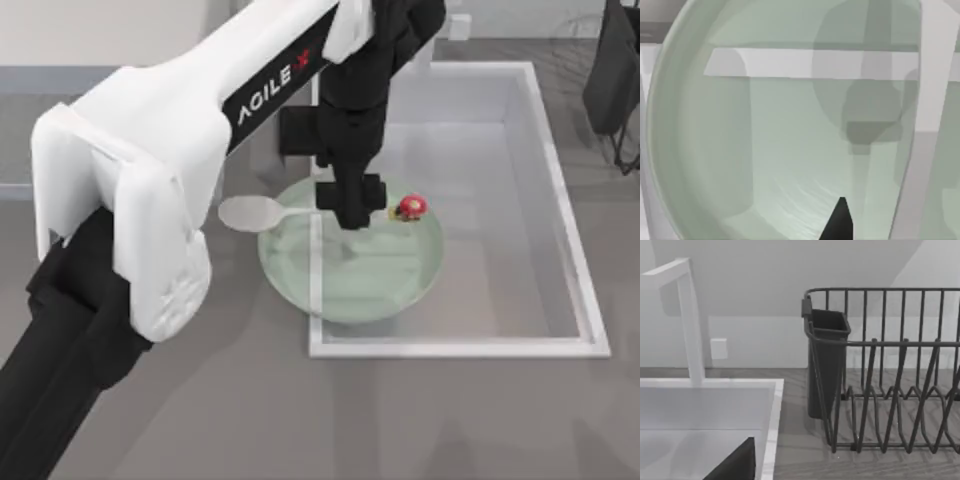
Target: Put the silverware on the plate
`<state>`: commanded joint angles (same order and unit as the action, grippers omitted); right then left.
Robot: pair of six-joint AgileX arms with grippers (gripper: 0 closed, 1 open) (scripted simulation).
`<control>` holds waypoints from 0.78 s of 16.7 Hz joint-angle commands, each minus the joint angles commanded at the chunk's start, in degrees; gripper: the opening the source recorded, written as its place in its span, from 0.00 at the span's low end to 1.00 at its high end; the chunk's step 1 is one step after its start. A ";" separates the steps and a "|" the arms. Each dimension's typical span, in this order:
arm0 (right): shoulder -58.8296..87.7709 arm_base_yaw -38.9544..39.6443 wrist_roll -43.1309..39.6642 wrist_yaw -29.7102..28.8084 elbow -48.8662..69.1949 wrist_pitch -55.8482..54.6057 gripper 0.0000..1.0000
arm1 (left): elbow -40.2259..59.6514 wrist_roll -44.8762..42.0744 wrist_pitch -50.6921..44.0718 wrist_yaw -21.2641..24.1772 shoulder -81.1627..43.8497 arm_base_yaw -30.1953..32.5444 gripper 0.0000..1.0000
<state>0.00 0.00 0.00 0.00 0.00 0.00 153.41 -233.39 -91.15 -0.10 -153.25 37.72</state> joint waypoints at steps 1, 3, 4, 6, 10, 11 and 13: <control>0.00 0.00 0.00 0.00 0.00 0.00 1.00 | 0.62 -0.67 0.18 -0.25 -0.38 0.14 0.00; 0.00 0.00 0.00 0.00 0.00 0.00 1.00 | 0.69 -0.75 0.20 -0.28 -0.43 0.16 0.00; 0.00 0.00 0.00 0.00 0.00 0.00 1.00 | 0.69 -0.75 0.20 -0.28 -0.43 0.16 0.00; 0.00 0.00 0.00 0.00 0.00 0.00 1.00 | 0.56 -0.77 0.13 -0.15 -0.31 -0.15 0.00; 0.00 0.00 0.00 0.00 0.00 0.00 1.00 | -0.10 -1.45 -0.36 0.37 0.71 0.20 0.00; 0.00 0.00 0.00 0.00 0.00 0.00 1.00 | -0.52 -1.83 -0.61 0.66 1.33 0.43 0.00; 0.00 0.00 0.00 0.00 0.00 0.00 1.00 | -1.67 -2.68 -1.07 1.32 2.84 1.05 0.00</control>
<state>0.00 0.00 0.00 0.00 0.00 0.00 151.74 -236.07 -92.22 1.22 -150.41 38.77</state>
